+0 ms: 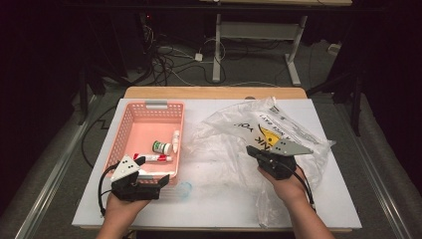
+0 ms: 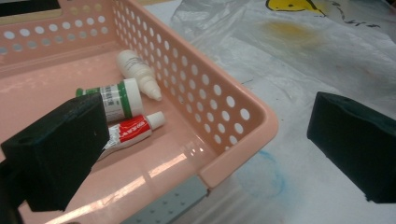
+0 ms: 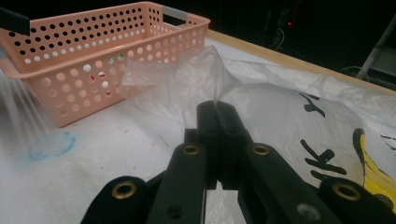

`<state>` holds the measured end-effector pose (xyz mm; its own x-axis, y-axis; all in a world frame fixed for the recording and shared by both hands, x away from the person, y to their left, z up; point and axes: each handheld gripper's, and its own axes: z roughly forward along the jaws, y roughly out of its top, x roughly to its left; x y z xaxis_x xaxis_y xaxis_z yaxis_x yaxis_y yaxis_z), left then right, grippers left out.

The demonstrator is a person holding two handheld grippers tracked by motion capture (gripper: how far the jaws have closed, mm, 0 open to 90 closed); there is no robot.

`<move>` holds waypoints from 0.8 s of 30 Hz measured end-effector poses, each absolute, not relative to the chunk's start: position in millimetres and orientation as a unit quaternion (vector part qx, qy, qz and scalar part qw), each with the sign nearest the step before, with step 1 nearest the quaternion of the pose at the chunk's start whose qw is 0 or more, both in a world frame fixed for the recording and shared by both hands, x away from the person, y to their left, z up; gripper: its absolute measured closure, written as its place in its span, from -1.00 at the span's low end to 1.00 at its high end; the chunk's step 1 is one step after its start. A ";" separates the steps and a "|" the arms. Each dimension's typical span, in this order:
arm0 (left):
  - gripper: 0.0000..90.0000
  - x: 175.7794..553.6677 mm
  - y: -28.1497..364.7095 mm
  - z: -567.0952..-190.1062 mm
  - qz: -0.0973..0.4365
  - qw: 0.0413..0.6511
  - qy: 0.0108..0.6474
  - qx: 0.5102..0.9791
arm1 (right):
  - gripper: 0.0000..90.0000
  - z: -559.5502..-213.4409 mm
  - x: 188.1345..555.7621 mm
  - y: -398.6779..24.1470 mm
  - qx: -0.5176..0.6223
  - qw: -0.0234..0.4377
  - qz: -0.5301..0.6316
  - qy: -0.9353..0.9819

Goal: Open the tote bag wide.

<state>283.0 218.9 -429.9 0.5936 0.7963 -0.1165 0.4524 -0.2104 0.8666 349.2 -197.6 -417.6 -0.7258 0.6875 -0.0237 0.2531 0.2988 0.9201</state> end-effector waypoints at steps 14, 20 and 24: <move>-1.00 289.3 241.7 -430.2 0.192 0.462 0.439 0.746 | 1.00 -406.8 347.1 -205.7 0.300 0.224 0.522 0.766; -0.93 291.7 252.9 -430.3 0.192 0.460 0.450 0.741 | 1.00 -402.7 346.3 -207.6 0.295 0.228 0.527 0.764; -0.75 292.6 258.0 -429.3 0.190 0.464 0.451 0.738 | 1.00 -400.5 346.0 -207.1 0.290 0.230 0.528 0.764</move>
